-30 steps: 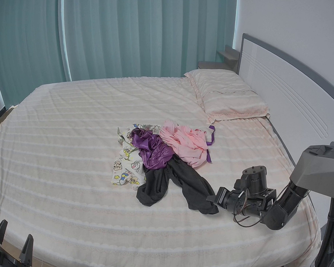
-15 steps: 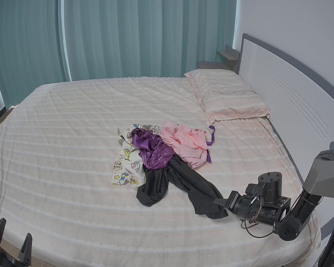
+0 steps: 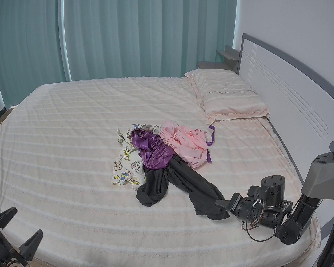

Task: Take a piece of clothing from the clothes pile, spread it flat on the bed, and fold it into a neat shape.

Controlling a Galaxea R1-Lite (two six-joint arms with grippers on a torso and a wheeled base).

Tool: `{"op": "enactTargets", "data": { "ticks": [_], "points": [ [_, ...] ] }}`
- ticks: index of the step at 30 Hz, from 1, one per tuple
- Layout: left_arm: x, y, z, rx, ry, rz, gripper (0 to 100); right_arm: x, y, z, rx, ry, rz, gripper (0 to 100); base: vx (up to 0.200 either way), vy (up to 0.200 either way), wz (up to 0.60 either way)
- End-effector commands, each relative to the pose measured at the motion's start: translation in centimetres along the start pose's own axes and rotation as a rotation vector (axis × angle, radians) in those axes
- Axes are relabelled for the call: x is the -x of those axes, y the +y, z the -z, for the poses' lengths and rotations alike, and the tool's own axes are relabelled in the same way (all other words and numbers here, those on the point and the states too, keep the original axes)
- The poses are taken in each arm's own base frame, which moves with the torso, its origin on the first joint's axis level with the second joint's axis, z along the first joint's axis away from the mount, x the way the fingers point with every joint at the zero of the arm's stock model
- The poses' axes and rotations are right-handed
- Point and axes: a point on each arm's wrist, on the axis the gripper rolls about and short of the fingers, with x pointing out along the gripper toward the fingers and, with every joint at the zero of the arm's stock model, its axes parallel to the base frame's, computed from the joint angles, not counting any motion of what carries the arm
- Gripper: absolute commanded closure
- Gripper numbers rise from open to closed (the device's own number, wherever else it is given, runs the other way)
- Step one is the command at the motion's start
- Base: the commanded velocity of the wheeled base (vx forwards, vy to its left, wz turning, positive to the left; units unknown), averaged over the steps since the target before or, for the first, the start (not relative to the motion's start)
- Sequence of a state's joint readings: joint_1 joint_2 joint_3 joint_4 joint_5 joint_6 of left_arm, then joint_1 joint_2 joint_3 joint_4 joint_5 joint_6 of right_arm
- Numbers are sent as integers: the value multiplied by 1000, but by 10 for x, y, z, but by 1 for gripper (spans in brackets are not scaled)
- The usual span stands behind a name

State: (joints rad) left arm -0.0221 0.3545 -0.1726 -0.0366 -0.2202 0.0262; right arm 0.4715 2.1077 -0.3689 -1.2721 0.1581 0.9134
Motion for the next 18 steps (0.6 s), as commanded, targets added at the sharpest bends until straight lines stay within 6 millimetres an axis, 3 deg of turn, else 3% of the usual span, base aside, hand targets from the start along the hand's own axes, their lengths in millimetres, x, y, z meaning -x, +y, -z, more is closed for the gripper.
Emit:
{"op": "enactTargets", "data": {
  "ticks": [1,2,7,11,15,16,18],
  "points": [
    [-56,5,3,49,411,162,0,-7,-13,7,-4,10,18,100,0,0,0],
    [-57,5,3,49,419,165,0,-7,-13,7,-4,11,18,100,0,0,0],
    [-103,-2,9,70,589,263,0,-7,-12,7,-2,8,16,100,0,0,0],
    [-158,-13,25,158,677,283,0,-7,-13,7,-5,8,20,100,0,0,0],
    [-198,-25,46,227,681,226,0,-6,-12,5,-5,2,17,100,0,0,0],
    [-198,-25,46,227,681,226,0,-6,-12,5,-5,2,17,100,0,0,0],
    [-228,-35,62,254,656,132,0,-6,-14,4,-7,-3,20,100,0,0,0]
  ]
}}
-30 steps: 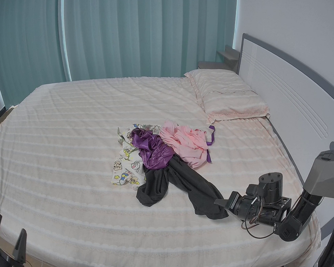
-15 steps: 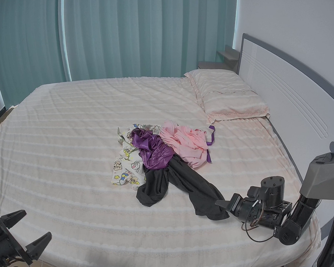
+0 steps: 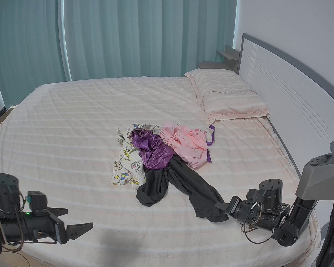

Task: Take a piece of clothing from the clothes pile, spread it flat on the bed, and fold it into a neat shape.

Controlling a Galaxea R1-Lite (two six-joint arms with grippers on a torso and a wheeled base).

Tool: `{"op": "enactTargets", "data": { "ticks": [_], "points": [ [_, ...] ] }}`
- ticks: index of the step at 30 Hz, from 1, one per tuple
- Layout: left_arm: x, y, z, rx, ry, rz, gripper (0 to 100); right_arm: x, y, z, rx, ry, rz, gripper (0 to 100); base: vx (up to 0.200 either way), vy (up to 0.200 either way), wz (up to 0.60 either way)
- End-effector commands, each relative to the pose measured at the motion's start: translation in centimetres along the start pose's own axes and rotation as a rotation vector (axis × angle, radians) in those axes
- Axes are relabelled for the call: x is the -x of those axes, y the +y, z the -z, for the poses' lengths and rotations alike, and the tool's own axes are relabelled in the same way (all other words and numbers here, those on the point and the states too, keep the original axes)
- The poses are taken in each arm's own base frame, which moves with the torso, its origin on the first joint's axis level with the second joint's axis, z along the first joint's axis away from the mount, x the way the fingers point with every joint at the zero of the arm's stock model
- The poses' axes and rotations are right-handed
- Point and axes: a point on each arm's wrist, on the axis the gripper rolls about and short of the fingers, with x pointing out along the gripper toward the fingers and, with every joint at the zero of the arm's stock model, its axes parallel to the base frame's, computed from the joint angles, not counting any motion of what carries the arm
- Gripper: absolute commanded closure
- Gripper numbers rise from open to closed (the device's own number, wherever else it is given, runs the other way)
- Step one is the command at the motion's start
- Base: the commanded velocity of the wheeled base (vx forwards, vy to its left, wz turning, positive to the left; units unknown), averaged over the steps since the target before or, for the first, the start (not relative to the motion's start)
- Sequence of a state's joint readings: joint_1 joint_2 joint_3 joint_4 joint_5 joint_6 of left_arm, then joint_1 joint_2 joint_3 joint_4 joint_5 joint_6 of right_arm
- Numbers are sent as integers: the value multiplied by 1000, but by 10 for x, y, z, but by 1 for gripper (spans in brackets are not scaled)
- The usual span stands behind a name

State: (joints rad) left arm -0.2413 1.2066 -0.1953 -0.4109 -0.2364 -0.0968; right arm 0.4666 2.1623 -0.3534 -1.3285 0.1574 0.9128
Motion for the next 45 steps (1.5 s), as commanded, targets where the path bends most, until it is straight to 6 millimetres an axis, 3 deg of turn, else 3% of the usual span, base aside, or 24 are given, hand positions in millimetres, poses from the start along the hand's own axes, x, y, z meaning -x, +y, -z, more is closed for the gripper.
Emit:
{"op": "enactTargets", "data": {
  "ticks": [1,9,17,23,31,39,40,45],
  "points": [
    [-131,-6,14,160,160,-67,0,0,-4,-3,-5,-13,8,100,0,0,0],
    [-207,-23,10,272,117,-134,0,0,-5,-4,-7,-17,11,100,0,0,0],
    [-258,-33,-3,310,36,-135,0,0,-6,-4,-9,-14,12,100,0,0,0],
    [-282,-32,-2,312,22,-137,0,0,-5,-4,-7,-17,11,100,0,0,0],
    [-296,-29,1,311,5,-171,0,0,-5,-4,-6,-15,11,100,0,0,0],
    [-316,-31,-16,320,-87,-186,0,0,-5,-3,-6,-13,12,100,0,0,0],
    [-318,-31,-15,320,-87,-186,100,0,-5,-3,-7,-12,11,100,0,0,0],
    [-326,-33,-13,355,-93,-178,100,-1,-5,-2,-6,-8,12,100,0,0,0]
  ]
}}
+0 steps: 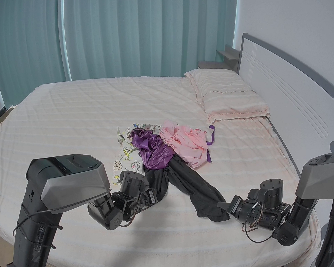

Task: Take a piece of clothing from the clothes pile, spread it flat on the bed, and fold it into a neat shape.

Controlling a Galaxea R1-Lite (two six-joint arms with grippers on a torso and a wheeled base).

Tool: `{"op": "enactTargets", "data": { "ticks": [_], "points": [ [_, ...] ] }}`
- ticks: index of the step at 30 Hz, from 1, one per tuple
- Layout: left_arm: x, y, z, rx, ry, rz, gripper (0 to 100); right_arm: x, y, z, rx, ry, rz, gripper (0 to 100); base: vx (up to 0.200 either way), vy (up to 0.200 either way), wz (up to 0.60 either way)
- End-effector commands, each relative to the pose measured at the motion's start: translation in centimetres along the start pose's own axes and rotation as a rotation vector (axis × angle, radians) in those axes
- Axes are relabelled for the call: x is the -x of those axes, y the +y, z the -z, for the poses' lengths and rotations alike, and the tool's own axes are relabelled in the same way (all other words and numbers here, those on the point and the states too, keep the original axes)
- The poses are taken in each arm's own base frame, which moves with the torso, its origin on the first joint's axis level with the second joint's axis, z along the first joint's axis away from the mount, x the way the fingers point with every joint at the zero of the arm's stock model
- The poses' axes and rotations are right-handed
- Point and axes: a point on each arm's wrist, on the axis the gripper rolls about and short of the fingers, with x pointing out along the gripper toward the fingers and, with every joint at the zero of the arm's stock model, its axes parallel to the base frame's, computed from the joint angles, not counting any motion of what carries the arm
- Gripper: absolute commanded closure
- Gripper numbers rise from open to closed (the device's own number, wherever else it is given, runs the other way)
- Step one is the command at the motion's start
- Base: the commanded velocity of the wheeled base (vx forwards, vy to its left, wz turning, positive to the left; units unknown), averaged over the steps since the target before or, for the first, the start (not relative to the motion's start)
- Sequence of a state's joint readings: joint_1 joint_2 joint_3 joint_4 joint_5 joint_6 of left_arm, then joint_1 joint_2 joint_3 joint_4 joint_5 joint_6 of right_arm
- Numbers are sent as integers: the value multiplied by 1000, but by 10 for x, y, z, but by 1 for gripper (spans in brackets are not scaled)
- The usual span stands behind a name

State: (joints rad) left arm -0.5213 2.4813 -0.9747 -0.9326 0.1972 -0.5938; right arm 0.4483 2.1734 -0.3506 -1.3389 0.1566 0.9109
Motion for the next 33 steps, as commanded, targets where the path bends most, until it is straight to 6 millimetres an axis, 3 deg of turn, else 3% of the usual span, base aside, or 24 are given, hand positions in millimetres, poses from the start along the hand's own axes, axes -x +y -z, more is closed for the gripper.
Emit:
{"op": "enactTargets", "data": {
  "ticks": [1,4,6,8,10,11,13,16,20,23,24,25,26,30,33],
  "points": [
    [-6,-2,4,15,-1,3,100,0,0,1,1,5,0,100,0,0,0],
    [4,-2,8,35,23,-3,100,1,-1,3,0,13,6,100,0,0,0],
    [23,-3,0,46,19,1,100,1,-1,6,2,25,8,100,0,0,0],
    [24,-3,-1,47,18,3,100,1,-1,6,3,25,6,100,0,0,0],
    [67,-17,-13,102,4,52,100,1,11,14,31,44,-65,100,0,0,0],
    [72,-19,-16,109,0,62,100,1,14,16,38,48,-83,100,0,0,0],
    [104,-32,-29,136,-29,130,100,3,32,26,81,42,-192,100,0,0,0],
    [136,-42,-46,149,-81,196,100,10,55,26,116,-1,-308,100,0,0,0],
    [172,-49,-74,180,-177,274,100,35,98,-1,131,-124,-486,100,0,0,0],
    [186,-50,-86,196,-223,302,100,52,115,-15,139,-193,-565,100,0,0,0],
    [200,-52,-96,208,-263,335,100,66,127,-28,145,-251,-623,100,0,0,0],
    [202,-52,-97,208,-266,337,100,67,128,-29,144,-255,-627,100,0,0,0],
    [219,-54,-107,219,-308,376,100,84,140,-44,153,-329,-689,100,0,0,0],
    [249,-58,-127,231,-402,444,100,119,161,-78,185,-480,-807,100,0,0,0],
    [261,-55,-138,233,-454,453,100,130,162,-90,204,-521,-829,100,0,0,0]
  ]
}}
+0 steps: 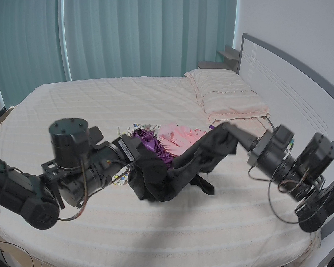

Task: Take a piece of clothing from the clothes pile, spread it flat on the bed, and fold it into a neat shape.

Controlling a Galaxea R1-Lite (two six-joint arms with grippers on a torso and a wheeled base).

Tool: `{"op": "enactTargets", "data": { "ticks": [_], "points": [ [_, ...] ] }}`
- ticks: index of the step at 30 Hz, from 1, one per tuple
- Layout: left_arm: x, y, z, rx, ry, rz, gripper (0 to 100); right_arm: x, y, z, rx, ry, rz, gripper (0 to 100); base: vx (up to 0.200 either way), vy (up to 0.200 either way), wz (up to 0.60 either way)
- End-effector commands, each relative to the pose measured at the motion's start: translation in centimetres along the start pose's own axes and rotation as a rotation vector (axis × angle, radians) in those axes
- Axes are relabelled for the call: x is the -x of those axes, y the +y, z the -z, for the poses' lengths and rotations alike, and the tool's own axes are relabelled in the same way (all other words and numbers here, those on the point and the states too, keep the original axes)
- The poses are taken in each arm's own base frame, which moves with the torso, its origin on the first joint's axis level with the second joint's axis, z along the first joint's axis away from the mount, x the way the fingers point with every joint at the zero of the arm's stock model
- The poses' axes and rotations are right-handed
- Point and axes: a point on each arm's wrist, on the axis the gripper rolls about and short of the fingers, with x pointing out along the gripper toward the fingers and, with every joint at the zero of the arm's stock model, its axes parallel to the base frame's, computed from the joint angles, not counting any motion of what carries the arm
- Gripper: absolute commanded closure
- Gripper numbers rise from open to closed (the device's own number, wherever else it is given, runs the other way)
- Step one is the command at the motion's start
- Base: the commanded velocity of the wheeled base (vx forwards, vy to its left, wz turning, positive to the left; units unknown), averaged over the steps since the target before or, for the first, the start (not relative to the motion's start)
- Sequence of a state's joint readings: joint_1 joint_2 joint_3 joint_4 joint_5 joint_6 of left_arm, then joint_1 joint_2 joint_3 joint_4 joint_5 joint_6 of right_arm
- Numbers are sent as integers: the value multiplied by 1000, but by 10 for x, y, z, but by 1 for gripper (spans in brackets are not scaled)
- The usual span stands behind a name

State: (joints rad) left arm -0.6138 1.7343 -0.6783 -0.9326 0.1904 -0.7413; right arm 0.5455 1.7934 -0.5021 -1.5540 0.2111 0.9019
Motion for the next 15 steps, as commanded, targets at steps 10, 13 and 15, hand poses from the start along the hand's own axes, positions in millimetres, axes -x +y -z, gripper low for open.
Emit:
{"op": "enactTargets", "data": {
  "ticks": [10,13,15],
  "points": [
    [40,11,-27,19,-86,-10,100,15,4,-23,20,-53,-15,100,0,0,0],
    [38,19,-18,52,-54,-39,100,11,-7,-16,-2,-36,20,100,0,0,0],
    [39,20,-17,94,-50,-43,100,11,-9,-12,-34,-20,29,100,0,0,0]
  ]
}}
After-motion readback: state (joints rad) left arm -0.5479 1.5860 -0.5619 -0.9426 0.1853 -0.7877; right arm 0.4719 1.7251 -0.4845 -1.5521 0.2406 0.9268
